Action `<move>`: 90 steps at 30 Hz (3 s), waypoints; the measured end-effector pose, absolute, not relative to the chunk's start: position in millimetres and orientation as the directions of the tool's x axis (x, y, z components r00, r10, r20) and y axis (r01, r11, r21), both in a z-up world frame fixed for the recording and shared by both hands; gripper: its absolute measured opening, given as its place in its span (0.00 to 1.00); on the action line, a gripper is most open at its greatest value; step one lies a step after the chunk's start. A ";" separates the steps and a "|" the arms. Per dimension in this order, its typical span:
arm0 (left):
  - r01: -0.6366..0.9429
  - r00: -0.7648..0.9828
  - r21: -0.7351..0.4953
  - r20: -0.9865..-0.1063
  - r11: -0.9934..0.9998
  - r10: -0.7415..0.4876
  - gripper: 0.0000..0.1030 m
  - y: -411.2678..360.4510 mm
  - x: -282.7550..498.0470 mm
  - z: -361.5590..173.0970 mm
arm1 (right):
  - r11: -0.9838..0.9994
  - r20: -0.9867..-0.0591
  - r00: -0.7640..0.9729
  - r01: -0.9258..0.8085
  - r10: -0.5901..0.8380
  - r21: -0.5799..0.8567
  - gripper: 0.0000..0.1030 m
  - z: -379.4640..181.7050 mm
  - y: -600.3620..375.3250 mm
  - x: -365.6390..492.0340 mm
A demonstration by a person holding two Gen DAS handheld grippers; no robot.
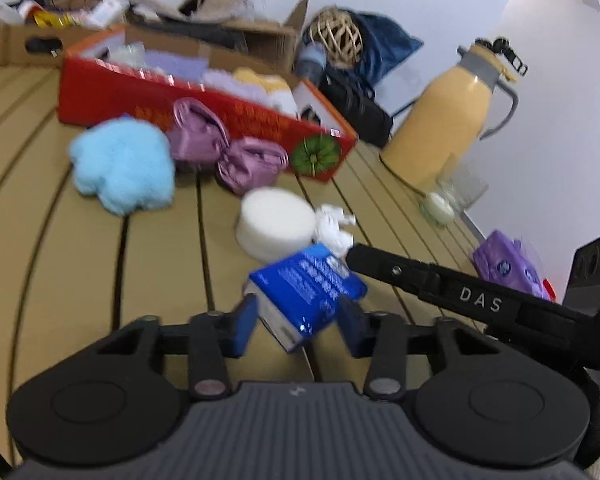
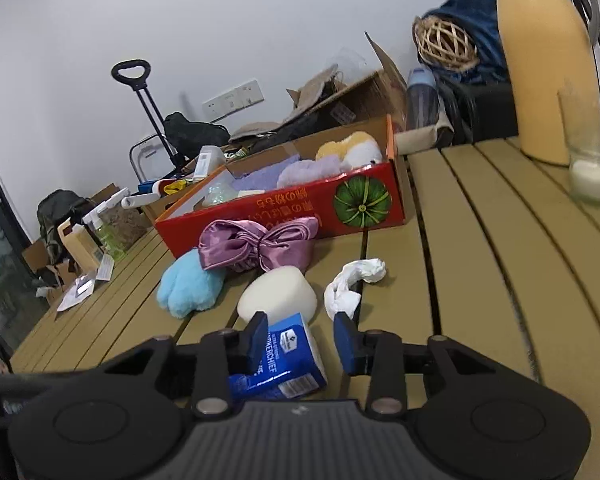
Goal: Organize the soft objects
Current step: 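Grasp the blue printed carton with both grippers, then carry the blue carton into the box and open both grippers, then move both tools to the light-blue fluffy plush and grasp it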
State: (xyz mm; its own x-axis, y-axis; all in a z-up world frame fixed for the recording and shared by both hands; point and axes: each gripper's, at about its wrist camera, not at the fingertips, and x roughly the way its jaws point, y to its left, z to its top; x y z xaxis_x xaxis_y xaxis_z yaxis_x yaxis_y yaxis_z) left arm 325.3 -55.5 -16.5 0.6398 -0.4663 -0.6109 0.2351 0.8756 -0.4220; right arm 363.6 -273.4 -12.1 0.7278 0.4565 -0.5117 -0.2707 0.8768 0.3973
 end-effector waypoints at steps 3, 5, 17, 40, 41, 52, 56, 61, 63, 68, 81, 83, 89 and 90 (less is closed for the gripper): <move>0.191 0.659 -0.414 -0.618 0.890 -0.429 0.28 -45.6 328.4 -23.2 | 0.858 -0.529 0.692 -0.276 0.491 0.434 0.18 -19.7 -272.3 361.4; 0.164 0.675 -0.426 -0.610 0.890 -0.416 0.30 -33.6 328.7 -24.1 | 0.833 -0.527 0.663 -0.297 0.532 0.466 0.17 -20.2 -272.6 350.7; 0.206 0.591 -0.518 -0.611 0.830 -0.528 0.36 -35.9 358.5 -30.9 | 0.816 -0.520 0.678 -0.212 0.519 0.537 0.27 -34.6 -270.1 356.8; 0.224 0.734 -0.474 -0.493 0.852 -0.467 0.29 -25.1 552.0 109.2 | 0.808 -0.384 0.769 -0.277 0.510 0.520 0.19 101.4 -253.2 542.2; 0.205 0.735 -0.470 -0.505 0.858 -0.452 0.29 -22.2 570.2 107.1 | 0.806 -0.399 0.760 -0.265 0.513 0.529 0.19 100.3 -249.1 568.2; 0.057 0.607 -0.392 -0.717 0.918 -0.344 0.28 -14.1 730.5 3.5 | 0.863 -0.634 0.635 -0.105 0.441 0.495 0.18 10.0 -198.9 752.6; 0.055 0.567 -0.367 -0.754 0.928 -0.332 0.28 -4.1 726.8 -5.6 | 0.882 -0.690 0.563 -0.176 0.455 0.438 0.15 -0.7 -182.0 762.4; 0.054 0.575 -0.357 -0.752 0.932 -0.322 0.32 -2.8 724.6 -4.5 | 0.915 -0.740 0.542 -0.177 0.398 0.363 0.09 -1.3 -168.4 762.9; 0.056 0.585 -0.342 -0.750 0.938 -0.309 0.38 -4.8 720.0 5.2 | 0.922 -0.742 0.551 -0.180 0.383 0.342 0.12 5.4 -165.7 758.5; 0.091 0.637 -0.290 -0.718 0.953 -0.279 0.43 3.9 684.7 51.5 | 0.914 -0.708 0.584 -0.183 0.397 0.361 0.18 41.7 -182.1 736.0; 0.154 0.775 -0.134 -0.598 0.979 -0.203 0.54 33.1 523.8 184.8 | 0.943 -0.620 0.712 -0.217 0.329 0.251 0.34 169.5 -231.5 600.5; 0.176 0.805 -0.094 -0.559 0.980 -0.198 0.60 31.0 487.2 187.3 | 0.941 -0.600 0.726 -0.236 0.336 0.242 0.38 175.9 -234.6 569.5; 0.181 0.907 0.042 -0.394 0.983 -0.150 0.74 26.4 337.1 138.5 | 0.903 -0.502 0.751 -0.361 0.429 0.233 0.52 153.2 -245.1 434.6; 0.183 0.917 0.034 -0.367 0.983 -0.158 0.80 27.3 310.6 128.3 | 0.905 -0.489 0.762 -0.367 0.425 0.216 0.54 144.7 -245.0 409.5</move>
State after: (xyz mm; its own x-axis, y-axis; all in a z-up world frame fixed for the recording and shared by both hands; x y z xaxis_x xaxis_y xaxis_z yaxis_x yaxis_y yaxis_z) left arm 310.6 27.3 128.3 0.9168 -0.1576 -0.3670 0.1825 0.9826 0.0339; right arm 409.5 -245.0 144.7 0.7618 0.4250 -0.4889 -0.3666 0.9050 0.2157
